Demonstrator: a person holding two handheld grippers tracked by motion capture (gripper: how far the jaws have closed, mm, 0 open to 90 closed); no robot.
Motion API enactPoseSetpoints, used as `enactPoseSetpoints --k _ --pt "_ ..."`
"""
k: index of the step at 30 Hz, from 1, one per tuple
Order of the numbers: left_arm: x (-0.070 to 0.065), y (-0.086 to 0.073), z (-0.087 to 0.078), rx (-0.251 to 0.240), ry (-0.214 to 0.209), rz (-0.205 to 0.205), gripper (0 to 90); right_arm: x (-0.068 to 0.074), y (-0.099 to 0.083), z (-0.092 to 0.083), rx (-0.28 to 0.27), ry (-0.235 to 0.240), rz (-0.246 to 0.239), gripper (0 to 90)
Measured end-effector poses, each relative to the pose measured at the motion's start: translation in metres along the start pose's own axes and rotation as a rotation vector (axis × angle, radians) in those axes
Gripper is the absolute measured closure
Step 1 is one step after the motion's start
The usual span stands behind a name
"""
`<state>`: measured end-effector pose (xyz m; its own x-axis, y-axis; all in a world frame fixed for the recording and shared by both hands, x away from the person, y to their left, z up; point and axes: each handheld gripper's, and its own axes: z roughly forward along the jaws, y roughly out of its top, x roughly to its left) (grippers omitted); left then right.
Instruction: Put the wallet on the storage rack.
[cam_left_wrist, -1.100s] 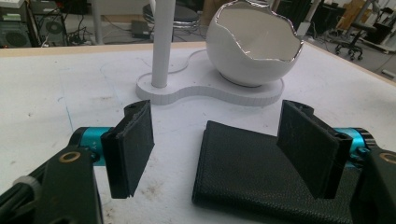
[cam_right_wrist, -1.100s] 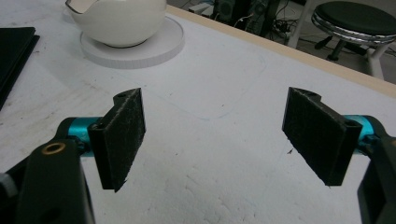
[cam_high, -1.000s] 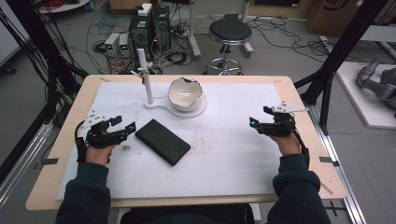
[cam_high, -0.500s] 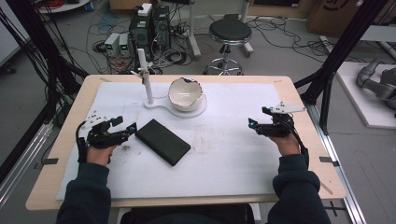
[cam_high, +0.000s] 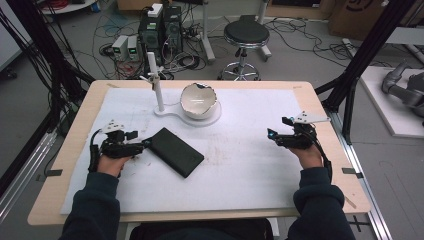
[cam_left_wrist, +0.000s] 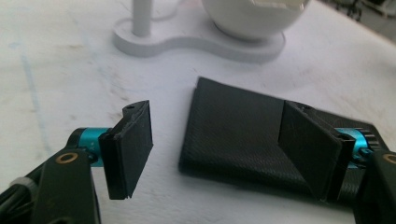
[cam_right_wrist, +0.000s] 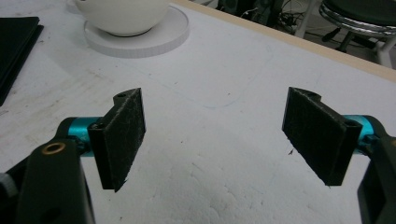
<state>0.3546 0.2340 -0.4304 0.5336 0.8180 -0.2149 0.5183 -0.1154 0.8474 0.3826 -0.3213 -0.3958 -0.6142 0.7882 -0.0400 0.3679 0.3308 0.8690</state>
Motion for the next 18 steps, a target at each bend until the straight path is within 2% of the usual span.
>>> enactPoseSetpoints --k 4,5,8,11,12,18 --pt "-0.008 -0.001 0.007 0.043 0.014 0.045 22.7 0.004 0.0 -0.001 0.0 0.011 -0.011 21.6" --pt "-0.008 -0.001 0.008 0.049 0.015 0.046 22.3 0.005 -0.001 -0.001 0.004 0.017 -0.016 21.6" --pt "-0.005 -0.003 0.013 0.083 0.01 0.027 22.3 0.006 -0.003 0.0 0.018 0.025 -0.025 21.7" --pt "-0.001 -0.01 0.023 0.174 -0.002 0.003 22.3 0.006 -0.004 0.002 0.03 0.03 -0.027 21.7" --pt "0.001 -0.01 0.024 0.172 -0.014 -0.023 22.0 0.007 -0.004 0.003 0.032 0.031 -0.028 21.7" --pt "-0.004 -0.009 0.024 0.176 -0.014 -0.006 26.9 0.011 -0.004 0.007 0.042 0.042 -0.042 21.7"
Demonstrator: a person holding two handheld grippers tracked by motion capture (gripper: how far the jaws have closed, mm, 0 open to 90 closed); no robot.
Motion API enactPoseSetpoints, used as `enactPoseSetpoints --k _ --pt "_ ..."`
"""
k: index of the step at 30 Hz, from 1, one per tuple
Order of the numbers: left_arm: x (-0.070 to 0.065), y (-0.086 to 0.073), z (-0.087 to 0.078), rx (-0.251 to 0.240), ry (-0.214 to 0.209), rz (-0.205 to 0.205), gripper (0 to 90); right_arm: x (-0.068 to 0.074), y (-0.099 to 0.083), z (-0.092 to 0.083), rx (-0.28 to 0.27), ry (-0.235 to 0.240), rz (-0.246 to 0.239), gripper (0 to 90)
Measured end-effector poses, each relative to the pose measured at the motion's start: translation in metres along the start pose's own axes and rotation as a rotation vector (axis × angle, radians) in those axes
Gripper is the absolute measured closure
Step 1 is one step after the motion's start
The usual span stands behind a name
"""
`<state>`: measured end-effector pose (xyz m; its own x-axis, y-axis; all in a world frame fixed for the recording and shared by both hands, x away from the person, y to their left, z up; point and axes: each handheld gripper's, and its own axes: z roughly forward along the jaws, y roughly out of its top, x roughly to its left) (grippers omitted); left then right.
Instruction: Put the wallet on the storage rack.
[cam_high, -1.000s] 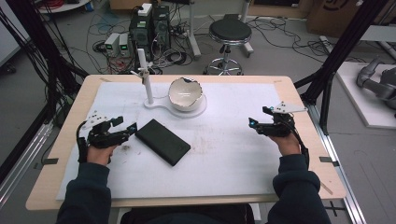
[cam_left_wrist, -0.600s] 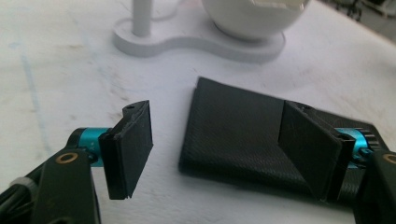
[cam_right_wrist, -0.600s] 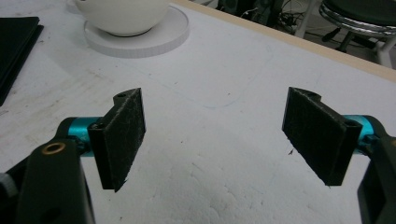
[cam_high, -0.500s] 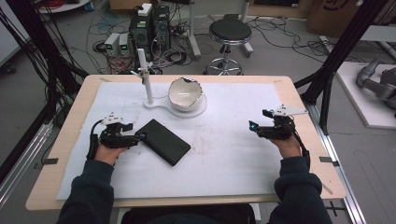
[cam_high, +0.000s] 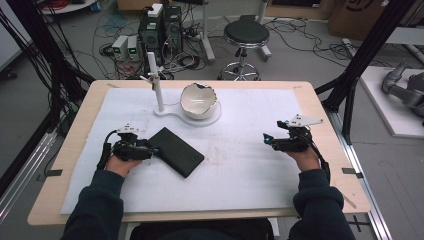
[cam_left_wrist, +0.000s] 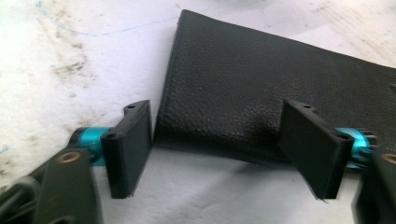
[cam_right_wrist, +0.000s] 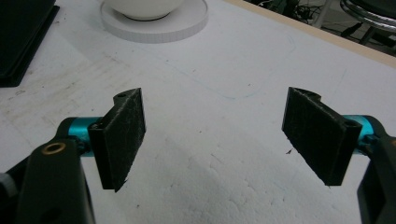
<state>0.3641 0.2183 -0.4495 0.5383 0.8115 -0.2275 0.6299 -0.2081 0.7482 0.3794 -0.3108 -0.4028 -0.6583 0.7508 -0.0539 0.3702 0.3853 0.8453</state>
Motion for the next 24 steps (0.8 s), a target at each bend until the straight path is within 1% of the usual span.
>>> enactPoseSetpoints --k 3,5,7,9,10,11,13,14,15,16,17,18,20,22,24 --pt "-0.007 0.0 0.004 -0.001 -0.008 0.018 27.2 0.004 0.001 0.002 0.007 0.01 -0.012 21.7" --pt "-0.011 0.001 0.006 -0.002 -0.007 0.031 27.3 0.006 0.002 0.003 0.006 0.014 -0.027 21.7" --pt "-0.016 0.002 0.009 -0.008 -0.007 0.05 27.6 0.008 0.003 0.004 -0.001 0.02 -0.032 21.7" --pt "-0.021 0.004 0.012 -0.01 -0.01 0.069 27.9 0.011 0.004 0.005 -0.009 0.033 -0.037 21.7" --pt "-0.023 0.004 0.014 -0.009 -0.011 0.081 28.1 0.016 0.005 0.007 -0.01 0.048 -0.052 21.8" --pt "-0.025 0.005 0.016 -0.014 -0.011 0.086 28.1 0.016 0.005 0.007 -0.01 0.048 -0.052 21.8" --pt "-0.027 0.006 0.017 -0.015 -0.01 0.1 28.2 0.024 0.007 0.012 -0.016 0.069 -0.064 21.8" --pt "-0.027 0.006 0.018 -0.016 -0.01 0.101 28.2 0.028 0.008 0.014 -0.02 0.085 -0.077 21.8" --pt "-0.027 0.006 0.018 -0.017 -0.012 0.1 28.3 0.038 0.011 0.018 -0.033 0.109 -0.118 21.9" --pt "-0.027 0.006 0.018 -0.018 -0.014 0.1 28.3 0.038 0.011 0.018 -0.033 0.109 -0.118 21.9" --pt "-0.026 0.006 0.018 -0.016 -0.015 0.1 28.3 0.043 0.012 0.021 -0.039 0.121 -0.138 23.6" --pt "-0.026 0.006 0.018 -0.017 -0.015 0.098 28.3 0.047 0.013 0.022 -0.037 0.131 -0.144 25.8" --pt "-0.026 0.006 0.019 -0.018 -0.018 0.095 28.2 0.058 0.015 0.029 -0.039 0.164 -0.189 28.5" --pt "-0.026 0.006 0.019 -0.016 -0.02 0.097 28.3 0.068 0.017 0.036 -0.025 0.203 -0.22 28.8" --pt "-0.026 0.006 0.019 -0.017 -0.018 0.098 28.3 0.078 0.018 0.043 -0.014 0.231 -0.244 29.9"
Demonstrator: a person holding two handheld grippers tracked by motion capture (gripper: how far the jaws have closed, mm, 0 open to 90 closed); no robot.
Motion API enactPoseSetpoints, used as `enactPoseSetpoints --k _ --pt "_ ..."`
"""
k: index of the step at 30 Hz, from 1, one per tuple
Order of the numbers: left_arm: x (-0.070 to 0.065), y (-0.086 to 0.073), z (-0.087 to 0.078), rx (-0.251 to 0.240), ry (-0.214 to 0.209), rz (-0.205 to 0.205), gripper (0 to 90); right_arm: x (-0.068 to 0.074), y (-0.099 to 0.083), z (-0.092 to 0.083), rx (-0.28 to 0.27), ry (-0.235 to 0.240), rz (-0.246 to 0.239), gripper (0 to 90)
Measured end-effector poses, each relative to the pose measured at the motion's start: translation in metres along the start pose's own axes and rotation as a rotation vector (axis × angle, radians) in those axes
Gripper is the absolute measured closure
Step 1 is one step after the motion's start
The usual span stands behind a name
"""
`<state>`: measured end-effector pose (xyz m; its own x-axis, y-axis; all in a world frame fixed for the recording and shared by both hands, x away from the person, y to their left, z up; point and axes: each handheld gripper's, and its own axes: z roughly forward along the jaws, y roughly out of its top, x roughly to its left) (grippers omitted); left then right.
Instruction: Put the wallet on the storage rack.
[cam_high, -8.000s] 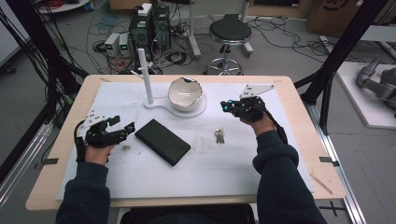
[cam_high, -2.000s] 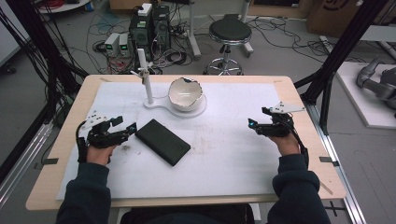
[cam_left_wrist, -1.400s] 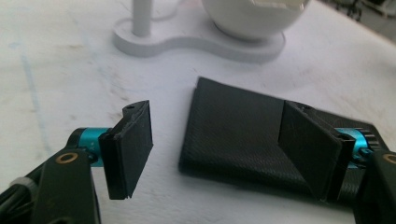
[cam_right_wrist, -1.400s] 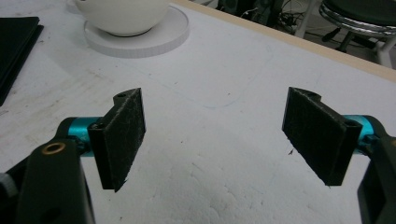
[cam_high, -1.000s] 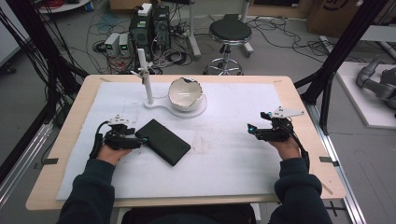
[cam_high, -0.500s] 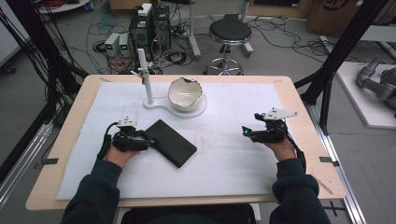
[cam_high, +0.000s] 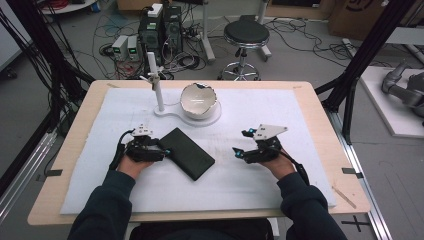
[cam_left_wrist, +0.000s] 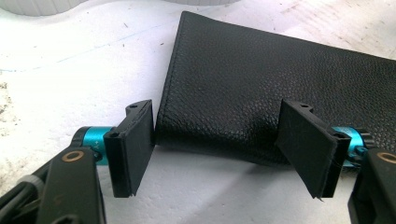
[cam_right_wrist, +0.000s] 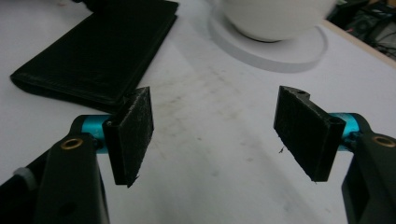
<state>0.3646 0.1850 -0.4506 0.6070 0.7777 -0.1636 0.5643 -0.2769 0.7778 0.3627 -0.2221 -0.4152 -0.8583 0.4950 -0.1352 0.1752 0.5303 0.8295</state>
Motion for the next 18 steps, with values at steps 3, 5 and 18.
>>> enactPoseSetpoints --k 3,5,18 --pt "-0.001 0.001 0.001 -0.003 0.001 -0.003 28.3 0.01 0.004 0.012 0.019 0.046 -0.044 34.1" --pt "-0.001 0.002 0.003 -0.001 0.0 -0.003 28.3 0.014 0.004 0.019 0.032 0.073 -0.052 34.8" --pt "-0.003 0.004 0.007 -0.004 -0.005 -0.013 28.2 0.039 0.003 0.06 0.16 0.226 -0.147 36.5"
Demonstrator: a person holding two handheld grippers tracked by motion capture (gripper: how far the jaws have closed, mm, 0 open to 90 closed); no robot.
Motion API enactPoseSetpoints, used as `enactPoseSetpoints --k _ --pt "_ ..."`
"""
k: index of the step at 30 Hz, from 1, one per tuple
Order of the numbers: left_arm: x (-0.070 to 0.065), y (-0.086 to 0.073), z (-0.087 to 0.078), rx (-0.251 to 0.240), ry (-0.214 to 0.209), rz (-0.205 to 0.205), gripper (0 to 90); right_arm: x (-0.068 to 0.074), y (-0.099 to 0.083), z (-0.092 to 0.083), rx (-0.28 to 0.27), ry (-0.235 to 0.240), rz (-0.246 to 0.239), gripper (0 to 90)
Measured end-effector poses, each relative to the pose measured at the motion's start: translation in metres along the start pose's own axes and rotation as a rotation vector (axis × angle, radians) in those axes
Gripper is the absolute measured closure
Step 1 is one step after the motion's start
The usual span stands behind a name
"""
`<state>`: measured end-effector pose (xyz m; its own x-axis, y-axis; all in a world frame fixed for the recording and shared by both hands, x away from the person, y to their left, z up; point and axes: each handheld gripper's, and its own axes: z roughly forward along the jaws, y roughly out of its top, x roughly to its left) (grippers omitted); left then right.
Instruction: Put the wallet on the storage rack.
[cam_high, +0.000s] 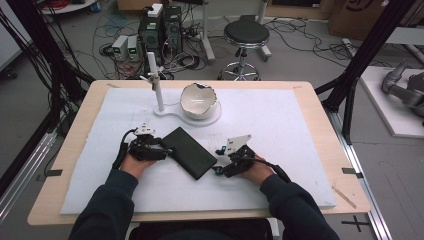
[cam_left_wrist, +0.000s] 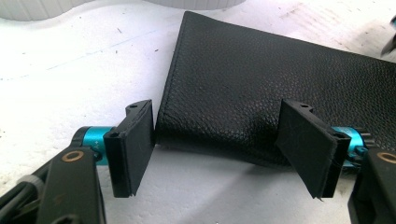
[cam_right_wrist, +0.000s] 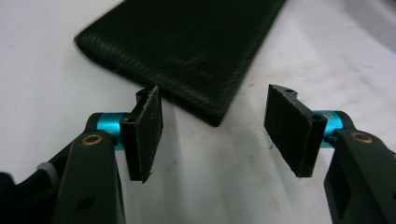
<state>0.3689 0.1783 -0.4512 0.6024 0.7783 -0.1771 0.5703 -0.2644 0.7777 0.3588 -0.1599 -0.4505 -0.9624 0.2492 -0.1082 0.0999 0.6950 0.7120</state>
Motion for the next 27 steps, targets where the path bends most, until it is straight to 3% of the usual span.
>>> enactPoseSetpoints --k 4,6,9,11,18,27 --pt "0.0 0.0 0.0 0.003 -0.001 0.002 28.2 0.004 0.003 0.003 -0.02 -0.051 -0.11 31.0" --pt "0.0 0.0 0.0 0.003 -0.001 0.003 28.2 0.004 0.003 0.003 -0.023 -0.053 -0.122 31.6" --pt "0.0 0.0 0.001 0.004 -0.01 0.003 28.2 0.005 0.004 0.002 -0.023 -0.02 -0.161 48.4" --pt "0.0 0.0 0.001 0.004 -0.008 0.003 28.2 0.008 0.005 0.002 -0.024 -0.039 -0.186 49.0" --pt "-0.001 0.0 0.0 0.006 -0.008 0.008 28.2 0.006 0.006 0.0 -0.031 -0.034 -0.178 54.0" --pt "-0.003 0.001 0.001 0.006 -0.036 0.013 28.3 0.003 0.01 -0.016 -0.113 -0.056 -0.141 64.6"
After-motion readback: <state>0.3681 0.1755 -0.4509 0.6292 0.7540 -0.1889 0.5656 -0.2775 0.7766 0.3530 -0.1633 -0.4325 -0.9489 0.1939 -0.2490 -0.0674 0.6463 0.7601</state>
